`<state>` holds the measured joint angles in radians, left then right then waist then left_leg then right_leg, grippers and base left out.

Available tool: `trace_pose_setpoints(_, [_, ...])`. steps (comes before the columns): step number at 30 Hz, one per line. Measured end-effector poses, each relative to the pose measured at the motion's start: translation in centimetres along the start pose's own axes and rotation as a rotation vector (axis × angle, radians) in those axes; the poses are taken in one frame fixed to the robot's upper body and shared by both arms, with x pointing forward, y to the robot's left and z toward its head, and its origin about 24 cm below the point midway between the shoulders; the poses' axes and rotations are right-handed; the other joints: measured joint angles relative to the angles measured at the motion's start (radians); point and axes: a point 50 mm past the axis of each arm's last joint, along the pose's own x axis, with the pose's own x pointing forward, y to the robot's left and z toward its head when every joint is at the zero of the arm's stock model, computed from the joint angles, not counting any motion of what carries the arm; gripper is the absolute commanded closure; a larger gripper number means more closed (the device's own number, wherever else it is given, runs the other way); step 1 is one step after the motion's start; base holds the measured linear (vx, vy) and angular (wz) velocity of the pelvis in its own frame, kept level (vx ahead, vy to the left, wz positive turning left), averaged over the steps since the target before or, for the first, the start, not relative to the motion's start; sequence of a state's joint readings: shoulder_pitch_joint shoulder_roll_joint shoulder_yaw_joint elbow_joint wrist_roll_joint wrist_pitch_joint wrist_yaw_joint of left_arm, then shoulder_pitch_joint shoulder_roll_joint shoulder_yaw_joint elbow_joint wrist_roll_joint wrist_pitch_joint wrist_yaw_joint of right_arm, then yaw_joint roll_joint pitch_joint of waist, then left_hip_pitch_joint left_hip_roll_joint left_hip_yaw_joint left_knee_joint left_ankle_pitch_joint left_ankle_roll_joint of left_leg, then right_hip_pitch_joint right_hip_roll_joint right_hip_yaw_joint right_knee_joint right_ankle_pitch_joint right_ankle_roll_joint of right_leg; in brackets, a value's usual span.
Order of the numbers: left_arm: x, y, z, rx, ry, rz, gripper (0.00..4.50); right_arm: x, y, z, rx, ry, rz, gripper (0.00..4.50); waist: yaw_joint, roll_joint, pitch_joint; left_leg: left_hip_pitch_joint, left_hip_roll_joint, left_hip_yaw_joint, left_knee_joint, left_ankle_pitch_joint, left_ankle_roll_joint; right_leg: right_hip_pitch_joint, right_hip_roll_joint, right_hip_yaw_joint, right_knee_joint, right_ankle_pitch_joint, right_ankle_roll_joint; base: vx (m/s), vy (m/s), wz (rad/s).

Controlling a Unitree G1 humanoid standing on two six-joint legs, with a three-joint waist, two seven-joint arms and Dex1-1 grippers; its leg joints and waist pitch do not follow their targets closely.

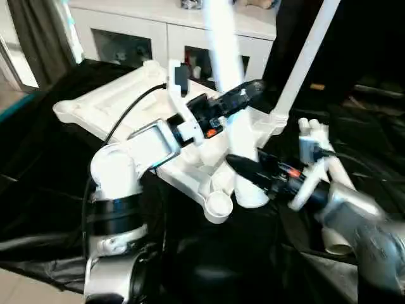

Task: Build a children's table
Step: Pick table leg

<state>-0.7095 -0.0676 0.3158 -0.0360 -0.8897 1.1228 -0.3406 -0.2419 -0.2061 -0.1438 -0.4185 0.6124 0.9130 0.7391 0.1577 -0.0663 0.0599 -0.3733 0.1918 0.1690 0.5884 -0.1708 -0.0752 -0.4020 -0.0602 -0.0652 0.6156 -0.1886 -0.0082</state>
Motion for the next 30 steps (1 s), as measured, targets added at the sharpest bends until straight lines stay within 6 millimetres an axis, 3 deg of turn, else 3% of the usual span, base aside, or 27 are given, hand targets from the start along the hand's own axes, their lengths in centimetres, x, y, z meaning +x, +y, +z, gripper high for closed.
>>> trace_pose_setpoints(1, [-0.2,0.0,0.0,0.005,0.001,0.003,0.27,0.1,0.0,-0.1,0.001,0.002,0.006,2.57,0.002,-0.001,0.001,0.000,0.000,0.000,0.000,0.000,0.000,0.000,0.000,0.000,0.000,0.000,0.000,0.000,0.000,0.00])
trace_pose_setpoints(7, [-0.9,-0.1,-0.4,0.007,0.021,-0.016,0.70,0.3,0.1,-0.1,0.005,0.005,0.029,2.57,0.013,-0.010,0.001,0.000,0.000,0.000,0.001,0.000,0.000,0.000,0.000,0.000,0.000,0.001,0.000,0.000,0.000,0.00])
trace_pose_setpoints(16, [-1.7,-1.5,-0.5,0.057,0.073,-0.178,1.19,0.2,0.5,-0.3,0.087,-0.028,0.154,2.57,0.014,-0.009,0.001,0.002,0.000,0.000,0.001,0.000,0.000,0.003,0.000,0.000,0.000,0.002,0.000,0.000,0.000,0.00])
trace_pose_setpoints(19, [-1.8,-1.6,-0.6,0.059,0.089,-0.200,1.58,0.0,0.5,-0.4,0.109,-0.033,0.182,2.57,0.014,-0.009,0.001,0.003,0.000,0.000,0.001,0.000,0.000,0.003,0.000,0.000,0.000,0.002,0.001,0.000,0.000,0.00])
trace_pose_setpoints(30, [-1.8,-1.4,-0.6,0.064,0.135,-0.233,2.49,-0.5,0.6,-0.6,0.132,-0.033,0.213,2.58,0.016,0.004,0.001,0.003,0.000,0.000,0.002,0.000,0.000,0.005,0.000,0.000,-0.001,0.004,0.000,0.000,0.000,0.00])
